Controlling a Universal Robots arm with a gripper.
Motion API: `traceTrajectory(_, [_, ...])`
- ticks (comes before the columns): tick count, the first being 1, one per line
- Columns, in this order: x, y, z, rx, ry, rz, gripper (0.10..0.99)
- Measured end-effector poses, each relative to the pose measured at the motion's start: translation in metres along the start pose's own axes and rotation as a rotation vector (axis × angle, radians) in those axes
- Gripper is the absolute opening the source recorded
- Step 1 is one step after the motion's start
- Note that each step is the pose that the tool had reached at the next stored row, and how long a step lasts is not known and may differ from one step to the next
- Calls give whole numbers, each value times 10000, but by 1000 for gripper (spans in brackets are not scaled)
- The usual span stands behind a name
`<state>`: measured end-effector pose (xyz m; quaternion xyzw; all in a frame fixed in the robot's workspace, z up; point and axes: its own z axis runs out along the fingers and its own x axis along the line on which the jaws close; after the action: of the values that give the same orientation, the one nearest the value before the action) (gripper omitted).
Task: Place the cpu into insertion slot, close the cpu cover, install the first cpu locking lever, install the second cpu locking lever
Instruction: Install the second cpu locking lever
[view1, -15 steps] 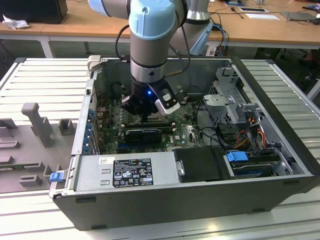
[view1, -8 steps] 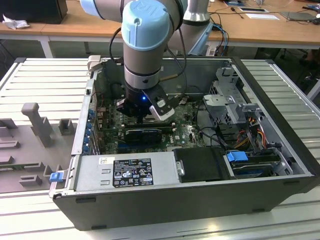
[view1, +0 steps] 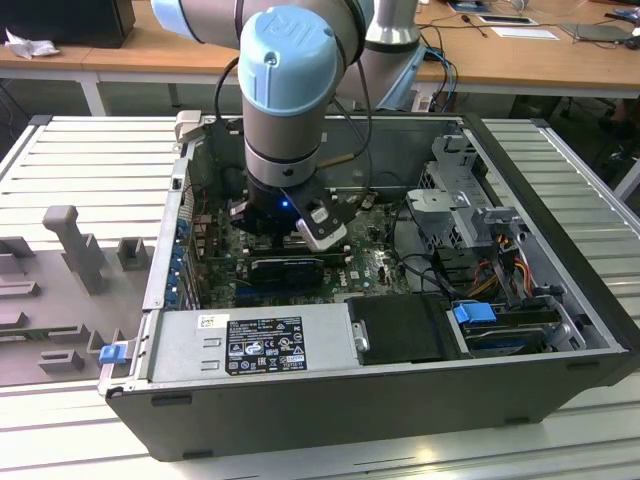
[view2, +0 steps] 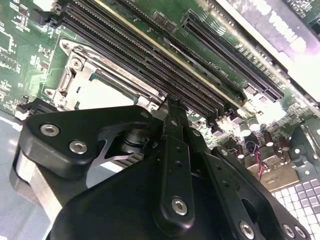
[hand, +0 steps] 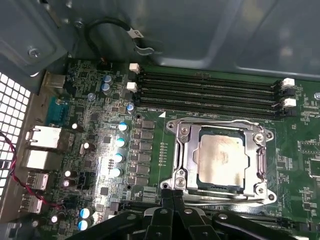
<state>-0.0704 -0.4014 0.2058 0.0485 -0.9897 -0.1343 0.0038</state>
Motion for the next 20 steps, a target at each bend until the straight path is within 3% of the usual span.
traceTrajectory(3, [4,-21,20,-135,-14,-4,106])
traceTrajectory(14, [39,-110,72,-815,-88,-21,106])
traceTrajectory(20, [39,-120,109,-879,-94,-22,106])
